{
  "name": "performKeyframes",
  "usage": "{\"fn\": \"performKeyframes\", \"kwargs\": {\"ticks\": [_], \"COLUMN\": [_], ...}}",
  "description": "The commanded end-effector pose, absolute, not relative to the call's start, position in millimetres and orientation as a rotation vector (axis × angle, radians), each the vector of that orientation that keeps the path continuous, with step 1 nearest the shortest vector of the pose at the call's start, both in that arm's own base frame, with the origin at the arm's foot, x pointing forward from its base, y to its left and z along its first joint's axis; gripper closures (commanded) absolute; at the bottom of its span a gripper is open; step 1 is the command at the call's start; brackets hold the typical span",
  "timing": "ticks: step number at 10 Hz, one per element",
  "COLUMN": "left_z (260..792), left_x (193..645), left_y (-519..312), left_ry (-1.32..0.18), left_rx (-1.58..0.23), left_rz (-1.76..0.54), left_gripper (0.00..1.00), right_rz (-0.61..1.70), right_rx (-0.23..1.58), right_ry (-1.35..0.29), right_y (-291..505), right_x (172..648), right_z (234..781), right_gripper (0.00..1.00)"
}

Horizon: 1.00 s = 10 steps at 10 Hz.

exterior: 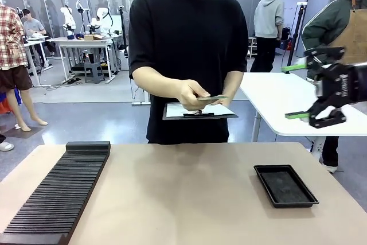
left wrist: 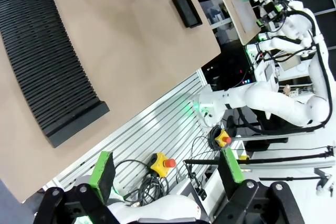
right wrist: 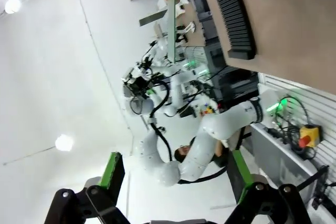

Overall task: Inspect the PCB.
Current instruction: Pick up the Blank PCB that the human is holding.

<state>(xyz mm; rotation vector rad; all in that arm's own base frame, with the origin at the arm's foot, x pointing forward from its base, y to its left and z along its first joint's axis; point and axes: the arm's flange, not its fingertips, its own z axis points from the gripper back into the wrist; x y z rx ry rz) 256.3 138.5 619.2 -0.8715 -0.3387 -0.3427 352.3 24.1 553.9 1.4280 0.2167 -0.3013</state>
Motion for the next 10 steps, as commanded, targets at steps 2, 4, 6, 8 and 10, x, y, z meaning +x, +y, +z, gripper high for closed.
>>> {"fn": "performKeyframes", "kwargs": {"ticks": [2,4,6,8,10], "left_z": [623,623,623,623,623], "left_x": [256,256,256,256,256], "left_y": [138,138,138,138,138], "left_ry": [-0.333,-0.333,-0.333,-0.333,-0.333], "left_rx": [-0.854,-0.854,-0.854,-0.854,-0.854], "left_rz": [-0.331,-0.331,-0.331,-0.331,-0.331], "left_gripper": [0.00,0.00,0.00,0.00,0.00], "right_rz": [-0.365,-0.359,-0.379,-0.388,-0.387], "right_rx": [1.474,1.488,1.501,1.502,1.501], "right_ry": [0.304,0.347,0.372,0.407,0.411], "right_y": [61,86,99,112,122], "right_x": [384,399,411,421,429], "right_z": [535,524,518,514,514], "right_gripper": [0.00,0.00,0.00,0.00,0.00]}}
